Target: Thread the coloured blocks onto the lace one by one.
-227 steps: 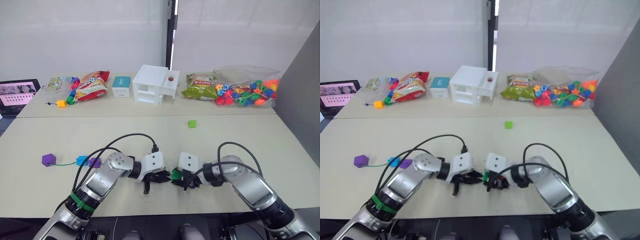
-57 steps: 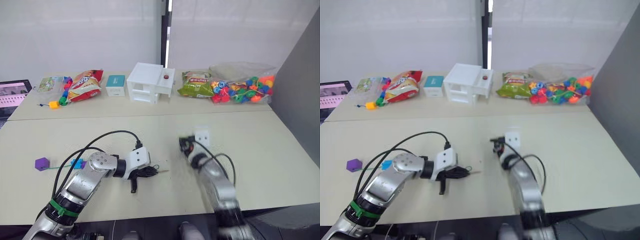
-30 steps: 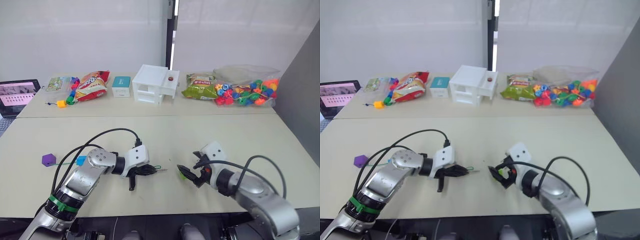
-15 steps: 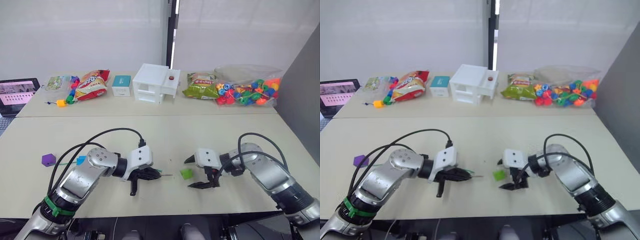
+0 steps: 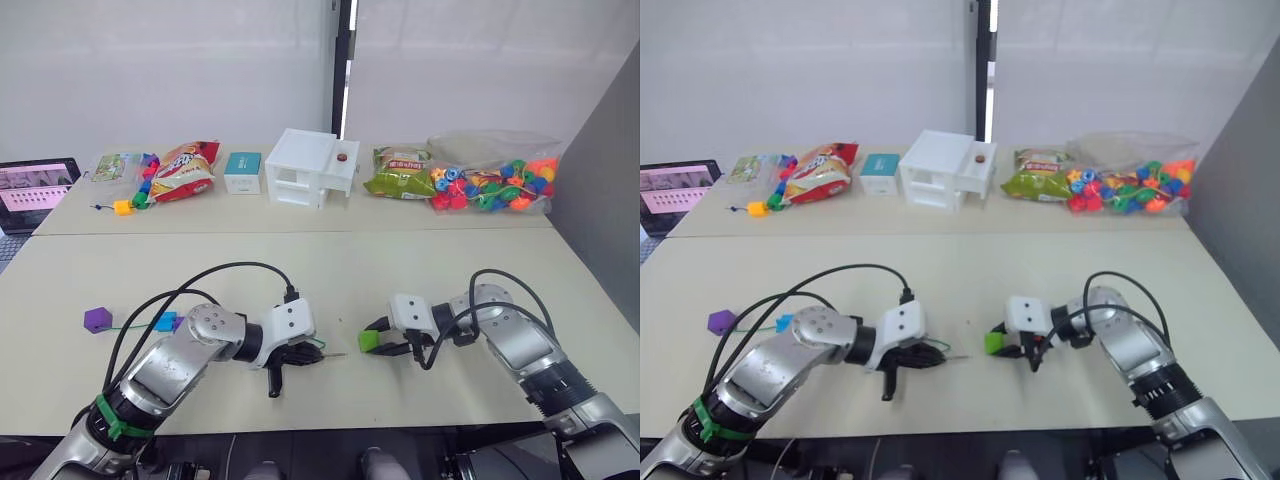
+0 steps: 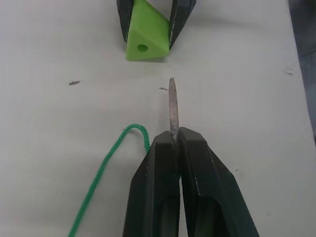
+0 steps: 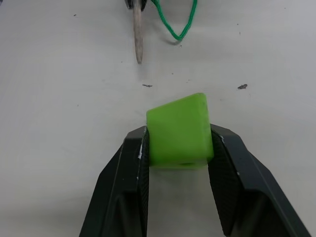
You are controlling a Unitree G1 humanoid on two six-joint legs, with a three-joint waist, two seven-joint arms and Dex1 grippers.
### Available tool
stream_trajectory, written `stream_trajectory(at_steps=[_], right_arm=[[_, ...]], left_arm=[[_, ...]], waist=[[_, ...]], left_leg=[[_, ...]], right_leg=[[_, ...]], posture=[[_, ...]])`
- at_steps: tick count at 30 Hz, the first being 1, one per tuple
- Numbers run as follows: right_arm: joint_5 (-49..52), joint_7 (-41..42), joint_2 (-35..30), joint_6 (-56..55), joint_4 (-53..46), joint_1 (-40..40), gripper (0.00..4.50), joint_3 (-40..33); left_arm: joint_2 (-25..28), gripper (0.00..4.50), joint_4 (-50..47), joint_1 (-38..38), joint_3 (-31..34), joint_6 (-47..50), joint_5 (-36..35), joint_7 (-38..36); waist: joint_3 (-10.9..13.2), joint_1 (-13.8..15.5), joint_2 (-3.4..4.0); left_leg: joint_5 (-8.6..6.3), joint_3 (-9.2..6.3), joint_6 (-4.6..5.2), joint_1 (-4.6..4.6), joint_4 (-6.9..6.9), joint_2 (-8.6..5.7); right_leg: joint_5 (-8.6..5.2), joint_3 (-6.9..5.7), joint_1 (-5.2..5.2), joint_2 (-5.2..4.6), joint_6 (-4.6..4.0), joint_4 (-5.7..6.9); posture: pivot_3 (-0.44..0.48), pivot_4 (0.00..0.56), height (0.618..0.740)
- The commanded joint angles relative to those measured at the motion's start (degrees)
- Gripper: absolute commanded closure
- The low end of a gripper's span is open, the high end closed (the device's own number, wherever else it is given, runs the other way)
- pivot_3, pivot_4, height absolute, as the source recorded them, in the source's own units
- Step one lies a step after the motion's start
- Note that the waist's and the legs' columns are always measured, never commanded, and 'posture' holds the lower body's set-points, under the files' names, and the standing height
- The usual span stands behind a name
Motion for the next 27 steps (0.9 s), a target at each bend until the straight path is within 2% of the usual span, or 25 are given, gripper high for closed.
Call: stream_trajectory(at_steps=[1,14,27], right_arm=[[-1.1,-1.5,-0.1,3.1,-3.0,2.4,3.36,-0.6],[-2.7,-5.3,0.4,7.6,-8.7,5.9,3.36,-0.7],[-3.4,-5.6,0.0,9.7,-12.7,7.7,3.36,-0.7]], left_arm=[[-1.9,4.50,1.0,-2.5,-1.2,0.7,1.5,2.5],[-4.2,4.50,3.4,-4.3,-3.3,0.7,2.3,3.8],[-4.8,4.50,4.0,-5.6,-4.8,-0.6,3.8,3.6]], waist=[[0.0,0.0,0.00],[0.0,-0.1,0.00],[0.0,0.0,0.00]], left_leg=[[0.00,0.00,0.00,0.00,0.00,0.00],[0.00,0.00,0.00,0.01,-0.01,0.00],[0.00,-0.01,0.00,0.01,-0.01,0.00]], right_leg=[[0.00,0.00,0.00,0.00,0.00,0.00],[0.00,0.00,-0.02,0.01,0.00,0.02],[0.00,0.00,-0.01,0.01,0.00,0.01]], posture=[[0.000,0.150,0.740],[0.000,0.150,0.740],[0.000,0.150,0.740]])
